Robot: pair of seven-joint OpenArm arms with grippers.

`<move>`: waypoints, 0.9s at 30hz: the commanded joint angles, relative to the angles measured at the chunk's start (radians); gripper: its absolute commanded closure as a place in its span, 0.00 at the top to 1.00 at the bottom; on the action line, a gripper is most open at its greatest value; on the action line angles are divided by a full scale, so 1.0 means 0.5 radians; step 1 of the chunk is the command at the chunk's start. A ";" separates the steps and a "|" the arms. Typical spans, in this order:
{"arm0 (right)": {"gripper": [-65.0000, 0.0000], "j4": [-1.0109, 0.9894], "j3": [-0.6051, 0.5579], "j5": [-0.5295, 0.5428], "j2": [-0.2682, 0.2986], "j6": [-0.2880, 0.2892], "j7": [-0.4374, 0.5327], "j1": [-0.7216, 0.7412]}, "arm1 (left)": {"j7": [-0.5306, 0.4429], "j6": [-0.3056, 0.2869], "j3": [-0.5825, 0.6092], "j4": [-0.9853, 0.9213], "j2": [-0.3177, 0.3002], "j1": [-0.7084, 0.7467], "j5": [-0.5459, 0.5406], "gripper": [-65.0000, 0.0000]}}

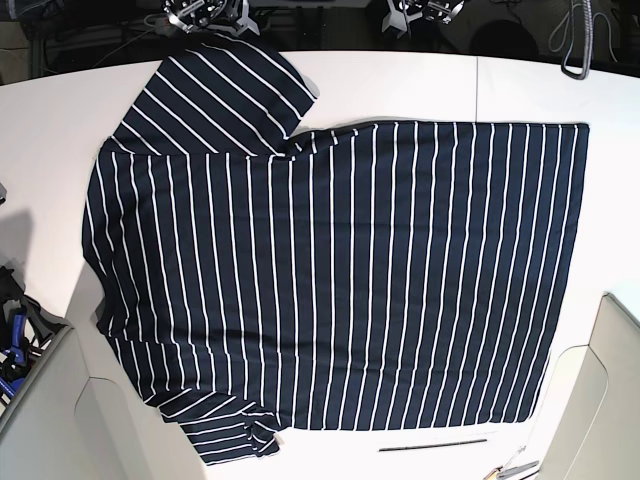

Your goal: Fold the T-shirt properly

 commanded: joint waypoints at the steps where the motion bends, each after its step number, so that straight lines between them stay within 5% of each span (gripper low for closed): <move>1: 0.05 0.031 0.004 0.002 -0.001 0.056 0.002 -0.001 | -0.014 -0.013 0.001 0.005 -0.005 0.023 -0.003 0.24; 6: 0.01 0.060 0.004 0.002 -0.001 0.082 0.002 -0.002 | -0.069 -0.013 0.001 0.005 -0.005 0.027 -0.002 0.15; 14: 0.43 0.059 0.004 0.002 0.016 0.081 -0.006 -0.035 | 0.105 -0.014 0.001 0.005 -0.005 0.047 -0.003 0.15; 23: 0.43 0.060 0.004 0.002 0.038 0.156 -0.014 -0.125 | -0.001 -0.018 0.001 0.007 -0.005 0.162 0.029 0.15; 27: 0.43 0.085 0.004 0.031 0.049 0.251 -0.021 -0.195 | 0.136 -0.247 0.000 0.094 -0.034 0.224 0.018 0.15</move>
